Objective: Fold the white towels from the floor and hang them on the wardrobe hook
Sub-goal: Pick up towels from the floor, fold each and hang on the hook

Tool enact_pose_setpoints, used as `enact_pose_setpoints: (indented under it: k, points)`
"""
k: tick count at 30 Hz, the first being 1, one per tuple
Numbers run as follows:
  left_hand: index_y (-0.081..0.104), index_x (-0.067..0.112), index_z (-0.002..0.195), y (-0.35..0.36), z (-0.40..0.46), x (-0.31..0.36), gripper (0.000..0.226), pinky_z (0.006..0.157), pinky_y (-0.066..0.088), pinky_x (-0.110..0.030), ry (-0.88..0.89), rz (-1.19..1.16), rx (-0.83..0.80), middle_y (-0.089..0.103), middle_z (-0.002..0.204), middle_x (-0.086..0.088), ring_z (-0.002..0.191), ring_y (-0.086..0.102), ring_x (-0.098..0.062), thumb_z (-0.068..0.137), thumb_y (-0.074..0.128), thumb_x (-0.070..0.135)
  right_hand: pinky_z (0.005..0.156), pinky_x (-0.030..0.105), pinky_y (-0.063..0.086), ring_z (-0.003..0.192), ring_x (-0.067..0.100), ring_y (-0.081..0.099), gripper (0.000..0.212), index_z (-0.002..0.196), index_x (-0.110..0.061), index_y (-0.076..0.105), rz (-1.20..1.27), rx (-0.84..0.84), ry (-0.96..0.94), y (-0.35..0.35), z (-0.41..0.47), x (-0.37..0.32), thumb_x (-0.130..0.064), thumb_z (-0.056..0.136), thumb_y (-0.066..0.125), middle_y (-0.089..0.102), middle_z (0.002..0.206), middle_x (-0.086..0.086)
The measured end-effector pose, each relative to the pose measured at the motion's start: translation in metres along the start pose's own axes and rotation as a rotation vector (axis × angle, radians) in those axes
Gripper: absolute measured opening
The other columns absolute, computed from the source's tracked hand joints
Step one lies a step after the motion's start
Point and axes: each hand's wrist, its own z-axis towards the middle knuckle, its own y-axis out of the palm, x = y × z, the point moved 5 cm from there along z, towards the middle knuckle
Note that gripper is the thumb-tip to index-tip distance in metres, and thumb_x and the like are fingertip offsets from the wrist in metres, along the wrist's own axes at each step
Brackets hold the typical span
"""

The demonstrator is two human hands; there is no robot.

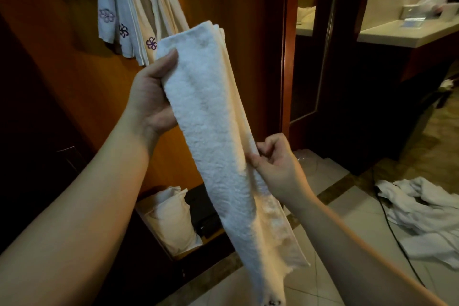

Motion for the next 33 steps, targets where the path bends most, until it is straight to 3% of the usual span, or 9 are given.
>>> enact_pose_setpoints:
  k: [2, 6, 9, 12, 16, 20, 23, 28, 33]
  points:
    - [0.037, 0.008, 0.153, 0.001, 0.001, 0.001, 0.057, 0.112, 0.038, -0.055, 0.003, -0.014, 0.025, 0.053, 0.14, -0.013, 0.137, 0.048, -0.033, 0.101, 0.049, 0.026, 0.077, 0.045, 0.053, 0.086, 0.022, 0.063, 0.017, 0.08, -0.052, 0.048, -0.038, -0.035, -0.047, 0.001, -0.003, -0.004, -0.043, 0.085, 0.062, 0.064, 0.093, 0.002]
    - [0.037, 0.011, 0.153, 0.007, 0.004, -0.001, 0.062, 0.112, 0.037, -0.059, 0.011, -0.017, 0.049, 0.046, 0.152, -0.016, 0.138, 0.047, -0.038, 0.095, 0.057, 0.022, 0.093, 0.027, 0.043, 0.107, -0.006, 0.059, 0.03, 0.101, -0.055, 0.066, -0.054, -0.213, 0.053, 0.003, -0.003, 0.003, -0.032, 0.092, 0.048, 0.066, 0.11, -0.026]
    - [0.051, 0.012, 0.138, 0.005, 0.006, -0.004, 0.055, 0.091, 0.053, -0.061, 0.028, 0.002, 0.198, 0.068, 0.126, -0.016, 0.114, 0.066, -0.038, 0.087, 0.069, 0.02, 0.105, 0.034, 0.042, 0.118, 0.006, 0.06, 0.042, 0.119, -0.035, 0.07, 0.113, -0.369, 0.208, 0.007, -0.009, 0.014, -0.055, 0.091, 0.045, 0.068, 0.122, -0.01]
    - [0.053, 0.017, 0.123, 0.004, 0.007, -0.007, 0.04, 0.07, 0.059, -0.053, 0.06, 0.095, 0.36, 0.077, 0.097, -0.01, 0.091, 0.075, -0.031, 0.087, 0.071, 0.022, 0.086, 0.023, 0.047, 0.102, 0.003, 0.061, 0.063, 0.105, -0.038, 0.066, -0.099, -0.384, 0.2, 0.014, -0.012, 0.012, -0.087, 0.07, 0.051, 0.062, 0.111, -0.013]
    - [0.057, 0.02, 0.114, 0.007, 0.007, -0.009, 0.03, 0.068, 0.061, -0.05, 0.094, 0.194, 0.432, 0.078, 0.093, -0.005, 0.086, 0.076, -0.026, 0.089, 0.072, 0.026, 0.07, 0.007, 0.044, 0.1, -0.008, 0.055, 0.048, 0.131, -0.034, 0.055, -0.337, -0.392, 0.161, 0.031, -0.011, 0.013, -0.06, 0.091, 0.061, 0.048, 0.118, -0.022]
    - [0.06, 0.019, 0.117, 0.01, 0.004, 0.003, 0.038, 0.073, 0.061, -0.049, 0.135, 0.294, 0.41, 0.078, 0.1, -0.003, 0.092, 0.076, -0.026, 0.085, 0.076, 0.031, 0.102, 0.035, 0.05, 0.122, 0.009, 0.057, 0.05, 0.146, -0.024, 0.044, -0.101, -0.349, 0.242, 0.036, -0.015, 0.014, -0.05, 0.103, 0.04, 0.053, 0.141, -0.001]
    - [0.059, 0.018, 0.117, 0.011, -0.001, 0.017, 0.037, 0.074, 0.061, -0.046, 0.168, 0.305, 0.32, 0.078, 0.102, -0.004, 0.097, 0.074, -0.027, 0.086, 0.075, 0.029, 0.097, 0.034, 0.054, 0.113, 0.005, 0.064, 0.041, 0.132, -0.038, 0.049, 0.068, -0.288, 0.232, 0.033, -0.016, 0.009, -0.055, 0.097, 0.037, 0.065, 0.122, -0.011]
    - [0.06, 0.01, 0.123, 0.003, 0.0, 0.034, 0.037, 0.09, 0.056, -0.053, 0.21, 0.189, 0.257, 0.072, 0.118, -0.016, 0.111, 0.069, -0.035, 0.089, 0.069, 0.022, 0.057, 0.016, 0.048, 0.072, -0.004, 0.062, 0.035, 0.096, -0.057, 0.05, -0.015, -0.145, 0.1, 0.025, -0.009, -0.004, -0.085, 0.083, 0.034, 0.063, 0.087, -0.023]
    - [0.058, 0.008, 0.126, -0.001, 0.004, 0.036, 0.039, 0.091, 0.054, -0.057, 0.203, 0.075, 0.175, 0.071, 0.12, -0.018, 0.116, 0.065, -0.038, 0.09, 0.066, 0.022, 0.066, 0.051, 0.053, 0.074, 0.025, 0.064, 0.037, 0.092, -0.057, 0.051, 0.007, -0.02, 0.044, 0.018, 0.002, 0.0, -0.089, 0.072, 0.052, 0.063, 0.09, 0.005]
